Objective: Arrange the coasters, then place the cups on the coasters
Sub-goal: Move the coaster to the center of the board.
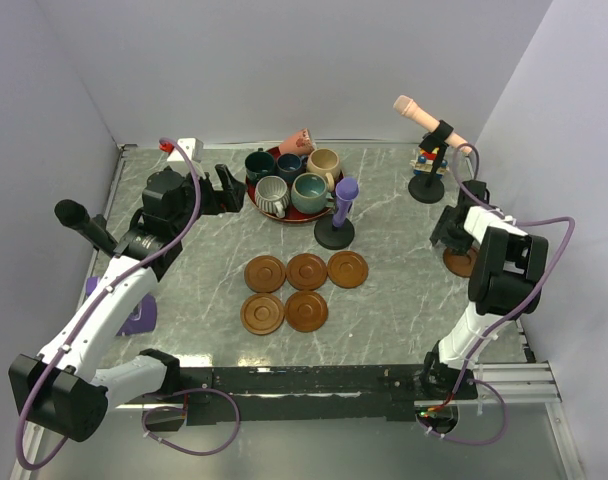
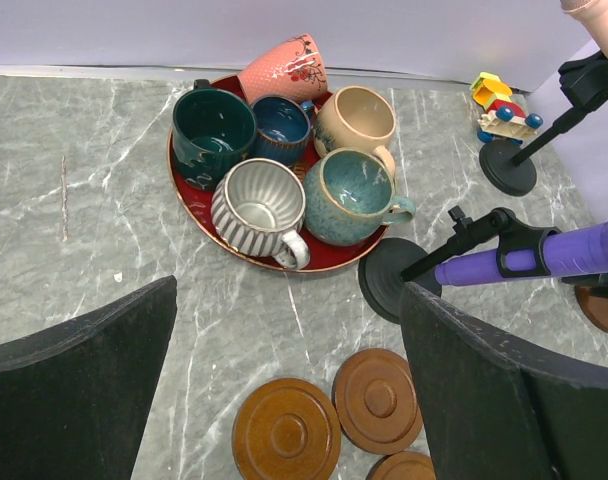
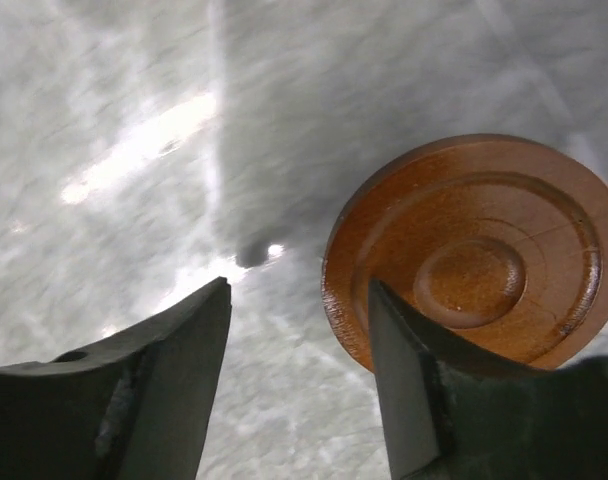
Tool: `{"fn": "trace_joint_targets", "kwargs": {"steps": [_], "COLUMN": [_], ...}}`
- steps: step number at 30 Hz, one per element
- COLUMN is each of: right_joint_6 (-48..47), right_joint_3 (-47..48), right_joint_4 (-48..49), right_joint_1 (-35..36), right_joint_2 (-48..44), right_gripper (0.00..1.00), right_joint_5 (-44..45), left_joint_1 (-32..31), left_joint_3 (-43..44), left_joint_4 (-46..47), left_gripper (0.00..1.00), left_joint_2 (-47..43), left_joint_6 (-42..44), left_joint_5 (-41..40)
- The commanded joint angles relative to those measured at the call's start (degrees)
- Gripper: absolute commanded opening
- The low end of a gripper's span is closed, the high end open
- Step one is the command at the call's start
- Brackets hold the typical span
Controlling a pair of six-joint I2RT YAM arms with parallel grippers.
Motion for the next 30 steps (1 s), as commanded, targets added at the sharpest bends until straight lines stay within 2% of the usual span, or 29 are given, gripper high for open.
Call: {"fn": "trace_joint_targets", "kwargs": {"steps": [1,8,22,26,30], "right_joint_6": [-0.91,-0.56,3.13,4.63,5.59], "right_joint_3": [2.3,1.08,-9.02,-10.88,-11.41], "right_joint_4": [-1.99,-2.96,-1.11,-2.25,-3.3], "right_joint_1": [2.36,6.32,14.94,21.69,22.67], "right_joint_2": [0.2,-1.64,-10.26,-14.64,-20.44], "right_gripper": [0.6,0.61,0.61,0.61,0.62], "right_joint_5": [-2.17,-7.26,-14.04,-7.65,-5.26], "left_joint_1": [-0.25,-0.16,-0.25,-0.25,-0.25], "left_joint_3": [0.34,0.43,0.43,0.17,0.34], "left_joint_4": [1.38,1.38,1.38,1.73,1.73], "left_gripper": [0.96,0.97,0.97,0.97,0.96], "left_joint_2": [-0.38,-0.29,-0.38,-0.56,-0.38], "left_joint_6": [0.87,0.87,0.78,0.69,0.61], "left_joint_5": [-0.4,-0.4,-0.32,-0.4,-0.14]}}
